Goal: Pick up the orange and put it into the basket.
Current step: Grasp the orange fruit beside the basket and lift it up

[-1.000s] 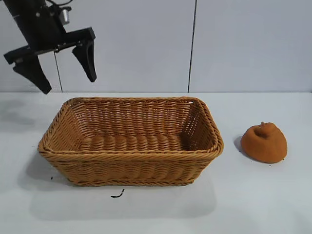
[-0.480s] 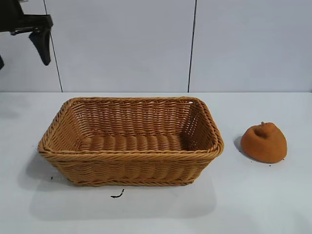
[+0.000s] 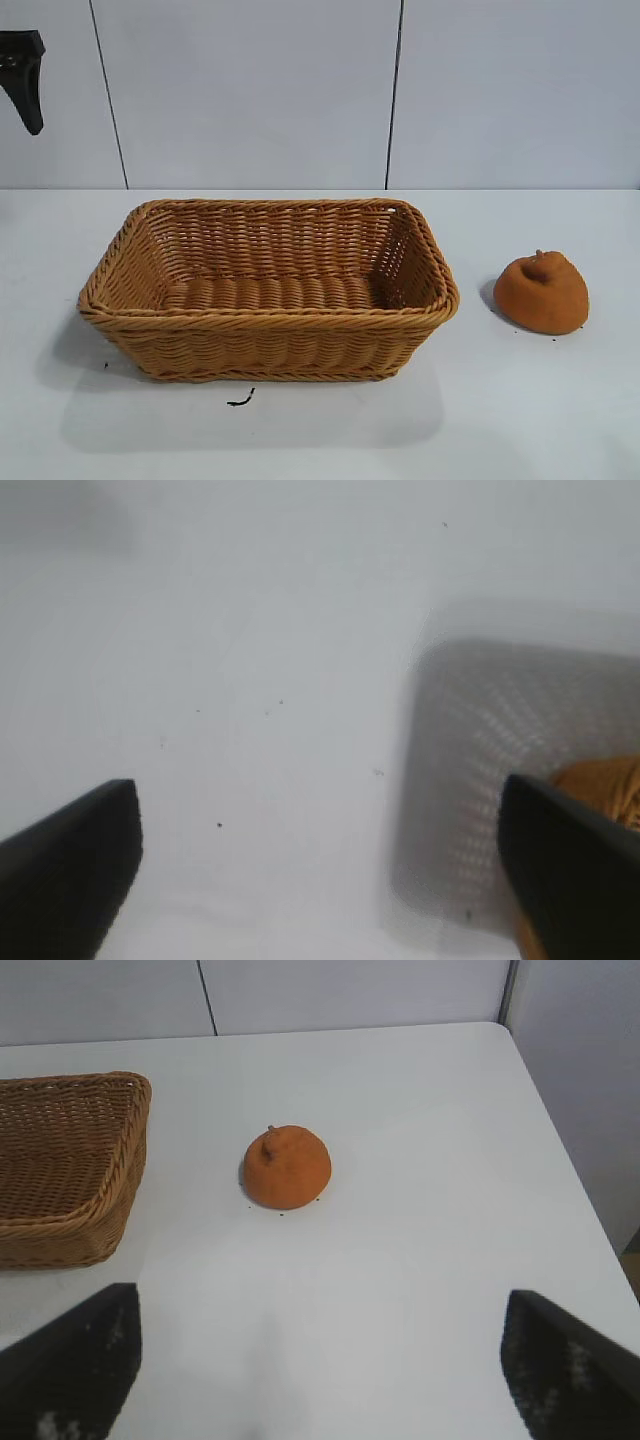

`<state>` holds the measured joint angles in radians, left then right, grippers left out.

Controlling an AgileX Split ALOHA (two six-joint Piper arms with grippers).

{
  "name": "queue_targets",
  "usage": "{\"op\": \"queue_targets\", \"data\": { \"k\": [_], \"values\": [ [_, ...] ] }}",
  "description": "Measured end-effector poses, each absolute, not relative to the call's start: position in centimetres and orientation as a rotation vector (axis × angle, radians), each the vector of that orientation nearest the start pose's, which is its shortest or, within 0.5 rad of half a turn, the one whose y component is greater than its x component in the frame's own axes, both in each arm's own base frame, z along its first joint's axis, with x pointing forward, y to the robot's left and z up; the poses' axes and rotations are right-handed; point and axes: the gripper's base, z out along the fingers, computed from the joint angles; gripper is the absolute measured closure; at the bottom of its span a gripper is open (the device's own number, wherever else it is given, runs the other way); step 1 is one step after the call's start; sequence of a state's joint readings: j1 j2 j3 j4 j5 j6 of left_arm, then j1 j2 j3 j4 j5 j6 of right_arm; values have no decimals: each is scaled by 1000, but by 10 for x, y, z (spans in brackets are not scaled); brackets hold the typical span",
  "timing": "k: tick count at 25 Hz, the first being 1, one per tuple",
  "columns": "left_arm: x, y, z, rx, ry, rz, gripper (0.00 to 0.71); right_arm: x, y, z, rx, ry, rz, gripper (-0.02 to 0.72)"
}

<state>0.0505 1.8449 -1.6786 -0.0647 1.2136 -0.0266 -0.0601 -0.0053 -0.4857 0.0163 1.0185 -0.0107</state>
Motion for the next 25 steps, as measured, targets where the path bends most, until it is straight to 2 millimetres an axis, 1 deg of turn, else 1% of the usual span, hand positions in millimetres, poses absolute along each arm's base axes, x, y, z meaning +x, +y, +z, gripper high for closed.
{"op": "queue_targets", "data": {
  "k": [2,4,5,6,9,12,16,17,20,22,25],
  "values": [
    [367,15,312,-108,2847,-57,16,-2,1,277,49,2010,-26,29],
    [343,15,318,-96,2852,-27,16,-2,1,277,49,2010,-26,29],
    [343,15,318,-96,2852,-27,16,-2,1,277,49,2010,-26,29],
    [319,15,322,-87,2853,-3,16,-2,1,277,49,2011,-26,29],
    [280,15,326,-80,2851,25,16,-2,1,277,49,2011,-26,29],
    [240,13,323,-81,2855,25,16,-2,1,277,49,2011,-26,29],
    [189,11,310,-80,2844,25,16,-2,1,277,49,2011,-26,29],
    [178,10,305,-80,2834,25,16,-2,1,277,49,2011,-26,29],
    [148,8,298,-94,2734,24,16,-2,1,277,49,2011,-26,29],
    [129,7,292,-114,2671,18,16,-2,1,277,49,2011,-26,29],
    [105,6,281,-120,2620,16,16,-2,1,277,49,2012,-26,29]
  ]
}}
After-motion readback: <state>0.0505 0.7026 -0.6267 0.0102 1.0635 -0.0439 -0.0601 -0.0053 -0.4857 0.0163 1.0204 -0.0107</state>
